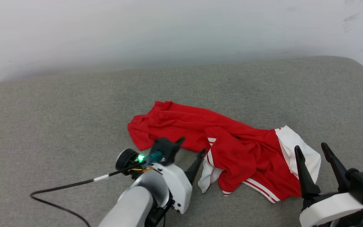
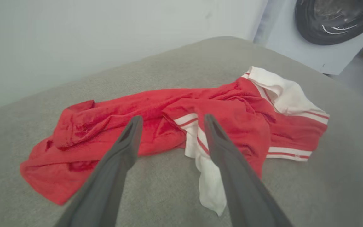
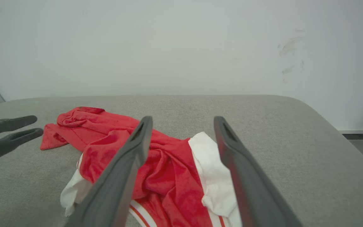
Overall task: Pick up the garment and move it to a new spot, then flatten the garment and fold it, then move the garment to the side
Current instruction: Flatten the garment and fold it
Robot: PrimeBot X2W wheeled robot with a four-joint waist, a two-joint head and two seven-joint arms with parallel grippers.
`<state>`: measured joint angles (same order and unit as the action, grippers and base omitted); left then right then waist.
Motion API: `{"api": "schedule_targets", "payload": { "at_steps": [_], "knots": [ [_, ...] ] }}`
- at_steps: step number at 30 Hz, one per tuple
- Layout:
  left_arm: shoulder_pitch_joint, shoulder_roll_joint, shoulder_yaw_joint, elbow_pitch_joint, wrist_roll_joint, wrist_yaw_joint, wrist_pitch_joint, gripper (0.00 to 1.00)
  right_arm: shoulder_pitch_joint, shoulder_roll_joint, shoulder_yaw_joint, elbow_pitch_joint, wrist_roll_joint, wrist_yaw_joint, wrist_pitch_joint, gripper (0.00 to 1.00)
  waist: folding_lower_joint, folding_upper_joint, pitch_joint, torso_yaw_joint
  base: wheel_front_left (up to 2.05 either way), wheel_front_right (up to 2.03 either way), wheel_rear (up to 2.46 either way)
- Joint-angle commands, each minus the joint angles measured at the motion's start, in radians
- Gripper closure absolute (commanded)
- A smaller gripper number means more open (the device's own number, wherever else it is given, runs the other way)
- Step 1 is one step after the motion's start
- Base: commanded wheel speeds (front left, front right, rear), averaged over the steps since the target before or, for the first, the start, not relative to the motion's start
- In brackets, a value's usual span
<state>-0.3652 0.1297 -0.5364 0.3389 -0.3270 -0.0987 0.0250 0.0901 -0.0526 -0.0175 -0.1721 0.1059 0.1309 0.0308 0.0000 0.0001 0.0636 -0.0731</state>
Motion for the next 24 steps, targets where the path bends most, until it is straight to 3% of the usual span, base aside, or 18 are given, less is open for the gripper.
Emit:
{"api": "schedule_targets", "payload": {
  "at_steps": [1, 5, 12, 17, 18, 19, 21, 22, 24],
  "knots": [
    [-0.036, -0.006, -0.032, 0.018, -0.002, -0.013, 0.036, 0.0, -0.014, 0.003, 0.001, -0.005, 0.007, 0.0, -0.003, 0.0, 0.0, -0.0001, 0.02, -0.017, 0.0, 0.0, 0.0],
    [-0.1, -0.003, -0.128, 0.073, -0.038, -0.03, 0.16, 0.0, -0.029, 0.003, 0.004, -0.004, 0.02, 0.0, -0.009, 0.0, 0.0, -0.0001, 0.055, -0.033, 0.0, 0.0, 0.0],
    [-0.198, 0.05, -0.276, 0.153, -0.147, -0.032, 0.416, 0.0, -0.055, 0.003, 0.01, 0.018, 0.049, 0.0, -0.024, 0.0, 0.0, -0.0001, 0.122, -0.06, 0.0, 0.0, 0.0],
    [-0.25, 0.082, -0.35, 0.191, -0.21, -0.031, 0.535, 0.0, -0.069, 0.003, 0.015, 0.045, 0.077, 0.0, -0.044, 0.0, 0.0, -0.0001, 0.151, -0.071, 0.0, 0.0, 0.0],
    [-0.257, 0.085, -0.361, 0.198, -0.219, -0.031, 0.55, 0.15, -0.072, 0.003, 0.018, 0.05, 0.081, 0.0, -0.048, 0.0, 0.0, -0.0001, 0.154, -0.073, 0.0, 0.0, 0.0],
    [-0.261, 0.088, -0.377, 0.209, -0.228, -0.031, 0.571, 0.52, -0.074, 0.003, 0.019, 0.055, 0.081, 0.0, -0.05, 0.0, 0.0, -0.0001, 0.156, -0.075, 0.0, 0.0, 0.0],
    [-0.259, 0.091, -0.409, 0.221, -0.253, -0.031, 0.605, 0.89, -0.077, 0.003, 0.021, 0.065, 0.084, 0.0, -0.057, 0.0, 0.0, -0.0001, 0.156, -0.076, 0.0, 0.0, 0.0],
    [-0.263, 0.094, -0.421, 0.223, -0.261, -0.032, 0.61, 1.0, -0.078, 0.003, 0.021, 0.069, 0.085, 0.0, -0.059, 0.0, 0.0, -0.0001, 0.155, -0.077, 0.0, 0.0, 0.0],
    [-0.271, 0.1, -0.43, 0.214, -0.271, -0.033, 0.594, 1.0, -0.082, 0.003, 0.016, 0.076, 0.087, 0.0, -0.065, 0.0, 0.0, -0.0001, 0.151, -0.072, 0.0, 0.0, 0.0]
  ]
}}
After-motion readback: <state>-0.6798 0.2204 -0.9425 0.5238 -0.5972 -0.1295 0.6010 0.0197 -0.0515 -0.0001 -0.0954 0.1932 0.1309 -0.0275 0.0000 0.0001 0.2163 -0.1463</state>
